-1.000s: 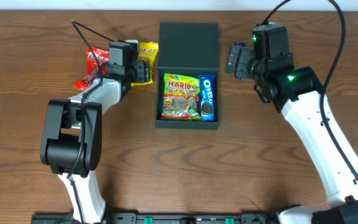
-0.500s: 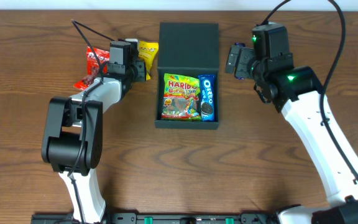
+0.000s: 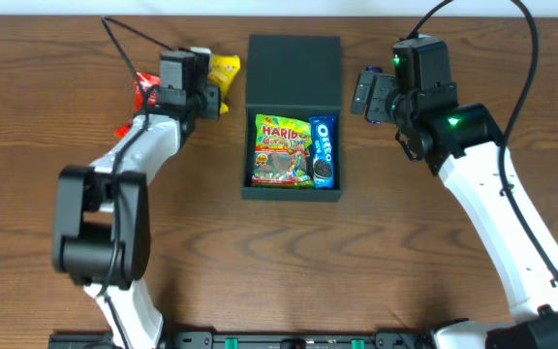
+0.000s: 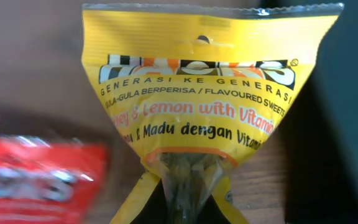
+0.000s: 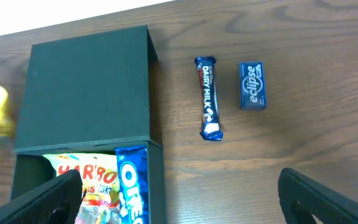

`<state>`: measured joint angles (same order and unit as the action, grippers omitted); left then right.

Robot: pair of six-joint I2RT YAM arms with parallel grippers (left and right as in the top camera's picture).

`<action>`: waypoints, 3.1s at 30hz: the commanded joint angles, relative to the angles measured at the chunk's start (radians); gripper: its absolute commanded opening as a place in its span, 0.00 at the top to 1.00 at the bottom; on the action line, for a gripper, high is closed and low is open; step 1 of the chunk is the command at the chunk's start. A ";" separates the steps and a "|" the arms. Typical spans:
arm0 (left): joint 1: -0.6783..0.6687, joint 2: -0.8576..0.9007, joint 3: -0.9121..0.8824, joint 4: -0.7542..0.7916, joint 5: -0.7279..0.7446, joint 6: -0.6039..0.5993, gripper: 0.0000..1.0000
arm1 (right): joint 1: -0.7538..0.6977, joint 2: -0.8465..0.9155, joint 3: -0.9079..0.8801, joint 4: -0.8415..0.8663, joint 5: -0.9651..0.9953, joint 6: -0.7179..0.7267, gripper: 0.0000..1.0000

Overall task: Pack container
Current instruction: 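Carry the yellow bag right and lower it into the box, then push the yellow bag down into the box with left gripper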

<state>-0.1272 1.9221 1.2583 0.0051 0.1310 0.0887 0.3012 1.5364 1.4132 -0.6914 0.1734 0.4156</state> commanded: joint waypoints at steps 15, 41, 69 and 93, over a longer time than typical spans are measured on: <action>-0.115 -0.245 0.055 -0.183 0.427 0.711 0.94 | -0.008 -0.001 0.008 -0.001 0.013 -0.013 0.01; -0.288 -0.114 0.053 -0.354 0.238 0.937 0.94 | -0.008 -0.001 0.008 -0.001 0.013 -0.013 0.01; -0.287 0.035 0.053 -0.255 0.119 0.936 0.63 | -0.008 -0.001 0.008 -0.001 0.013 -0.013 0.01; -0.269 -0.315 0.054 -0.231 -0.086 0.786 0.05 | -0.008 -0.001 0.008 -0.001 0.013 -0.013 0.01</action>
<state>-0.4114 1.6188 1.2995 -0.1955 0.0746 0.9047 0.3012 1.5364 1.4132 -0.6914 0.1734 0.4152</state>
